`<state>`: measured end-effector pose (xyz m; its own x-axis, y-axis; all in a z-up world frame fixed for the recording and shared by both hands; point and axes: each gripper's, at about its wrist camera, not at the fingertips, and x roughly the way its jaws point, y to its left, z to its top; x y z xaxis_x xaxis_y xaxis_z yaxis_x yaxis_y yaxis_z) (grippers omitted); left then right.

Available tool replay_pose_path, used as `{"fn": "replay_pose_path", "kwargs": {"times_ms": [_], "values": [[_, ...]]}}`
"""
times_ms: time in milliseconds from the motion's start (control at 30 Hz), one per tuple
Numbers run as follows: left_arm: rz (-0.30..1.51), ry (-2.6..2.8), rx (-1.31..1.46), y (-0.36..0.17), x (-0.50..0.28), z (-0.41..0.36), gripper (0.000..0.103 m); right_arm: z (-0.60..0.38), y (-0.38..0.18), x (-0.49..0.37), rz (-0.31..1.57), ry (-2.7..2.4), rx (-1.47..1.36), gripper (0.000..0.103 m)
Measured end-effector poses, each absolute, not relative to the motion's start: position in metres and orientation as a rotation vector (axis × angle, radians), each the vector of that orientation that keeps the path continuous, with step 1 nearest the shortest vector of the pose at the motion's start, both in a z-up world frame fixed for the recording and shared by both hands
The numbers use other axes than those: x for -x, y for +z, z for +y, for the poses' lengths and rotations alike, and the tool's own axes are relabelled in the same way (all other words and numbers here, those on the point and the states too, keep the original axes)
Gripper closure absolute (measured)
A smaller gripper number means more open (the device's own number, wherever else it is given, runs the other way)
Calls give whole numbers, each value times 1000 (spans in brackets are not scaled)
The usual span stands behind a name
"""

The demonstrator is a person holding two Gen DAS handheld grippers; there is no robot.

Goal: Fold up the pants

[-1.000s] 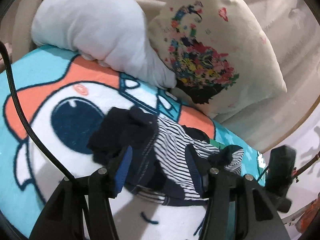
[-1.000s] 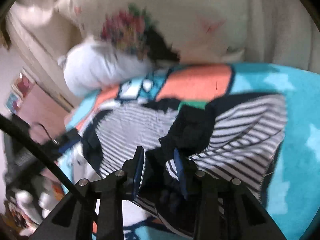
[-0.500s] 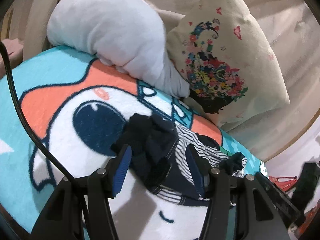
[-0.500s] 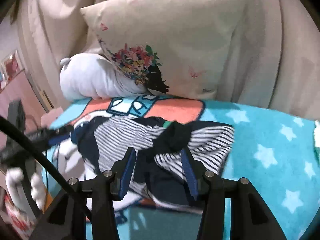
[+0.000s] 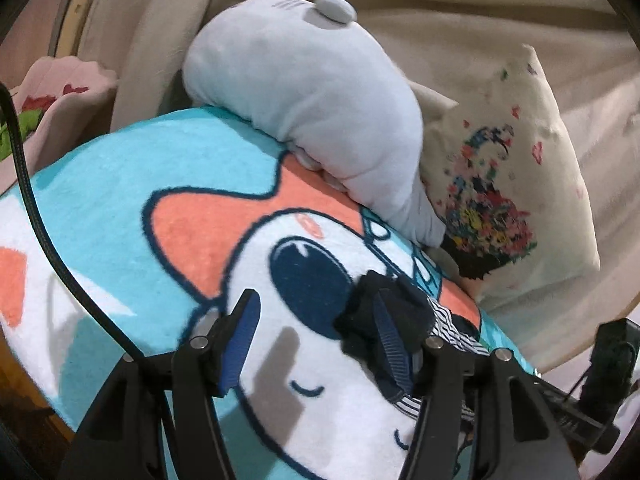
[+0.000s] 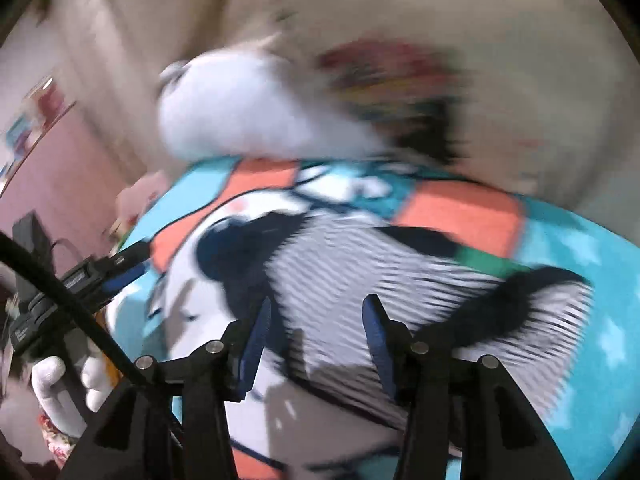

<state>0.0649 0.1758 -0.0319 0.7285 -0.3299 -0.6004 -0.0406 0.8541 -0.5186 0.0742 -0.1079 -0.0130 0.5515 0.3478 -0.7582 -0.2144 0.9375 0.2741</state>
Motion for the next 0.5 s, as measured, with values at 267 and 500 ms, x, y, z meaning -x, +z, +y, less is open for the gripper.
{"fn": "replay_pose_path", "kwargs": {"times_ms": [267,500], "values": [[760,-145,552,-35,-67,191,46,-18,-65,-97,981,326,97,50],[793,-207,578,-39,-74,180,46,-8,-70,-90,928,271,180,81]]}}
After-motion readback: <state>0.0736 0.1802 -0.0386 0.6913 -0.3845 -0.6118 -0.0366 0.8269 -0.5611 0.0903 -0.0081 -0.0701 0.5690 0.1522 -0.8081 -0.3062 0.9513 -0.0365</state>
